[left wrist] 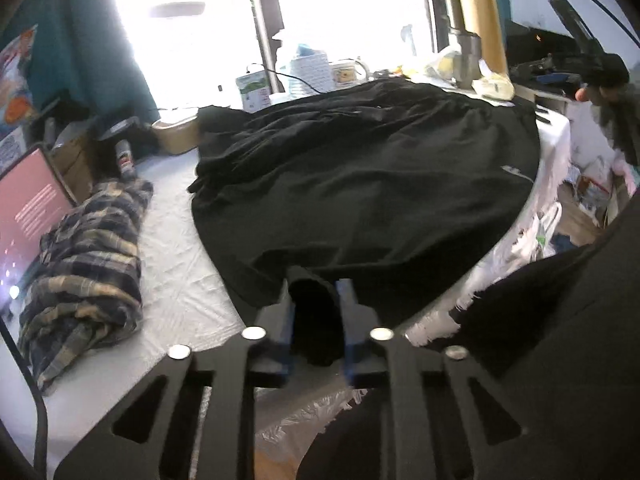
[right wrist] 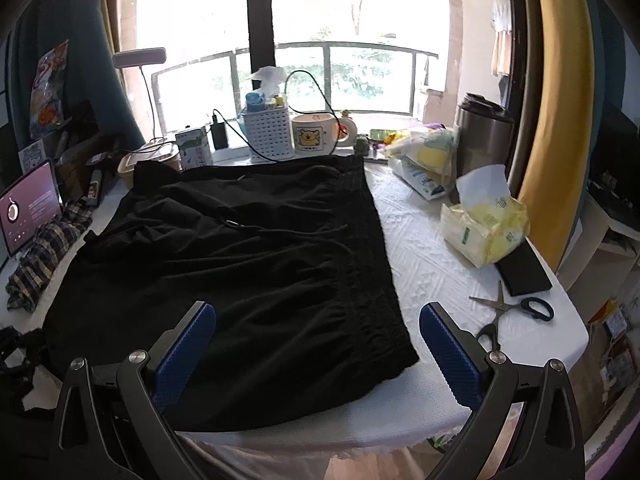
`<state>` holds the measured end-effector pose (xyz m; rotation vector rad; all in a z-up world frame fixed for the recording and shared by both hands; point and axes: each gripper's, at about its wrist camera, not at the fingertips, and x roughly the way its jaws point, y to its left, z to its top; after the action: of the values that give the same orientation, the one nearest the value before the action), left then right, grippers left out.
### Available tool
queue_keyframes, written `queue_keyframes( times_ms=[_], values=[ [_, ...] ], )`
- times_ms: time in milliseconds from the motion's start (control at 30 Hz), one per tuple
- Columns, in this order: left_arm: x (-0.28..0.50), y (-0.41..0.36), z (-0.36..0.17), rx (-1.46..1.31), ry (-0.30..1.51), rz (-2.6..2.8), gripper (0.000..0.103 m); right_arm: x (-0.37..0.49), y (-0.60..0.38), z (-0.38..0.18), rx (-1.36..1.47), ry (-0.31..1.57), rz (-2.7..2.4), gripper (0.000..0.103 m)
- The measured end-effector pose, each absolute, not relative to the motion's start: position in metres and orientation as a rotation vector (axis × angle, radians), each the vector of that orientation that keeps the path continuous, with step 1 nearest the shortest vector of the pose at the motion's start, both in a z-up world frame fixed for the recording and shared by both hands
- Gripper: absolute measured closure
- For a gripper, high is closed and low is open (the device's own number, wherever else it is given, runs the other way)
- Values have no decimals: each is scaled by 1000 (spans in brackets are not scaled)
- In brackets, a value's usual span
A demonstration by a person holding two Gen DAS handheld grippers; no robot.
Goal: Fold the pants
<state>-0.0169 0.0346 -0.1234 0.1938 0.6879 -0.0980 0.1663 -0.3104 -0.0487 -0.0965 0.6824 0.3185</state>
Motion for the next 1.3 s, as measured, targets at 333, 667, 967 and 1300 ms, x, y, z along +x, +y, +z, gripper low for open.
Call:
queue_keyframes(
  times_ms=[333,667,967,1300],
  values=[
    [11,79,-70,-47,597,-70,101,172,-363,-77,-107,759,243,1],
    [63,104,-67,-85,640,-57,101,165,-329,-116,-516,713,195,2],
    [100,112,-107,-121,831,-120,101,170,-283,-124,-775,464,352,14],
    [71,131,-94,-137,807,-229,26,188,-275,-126,-716,531,419,44]
  ],
)
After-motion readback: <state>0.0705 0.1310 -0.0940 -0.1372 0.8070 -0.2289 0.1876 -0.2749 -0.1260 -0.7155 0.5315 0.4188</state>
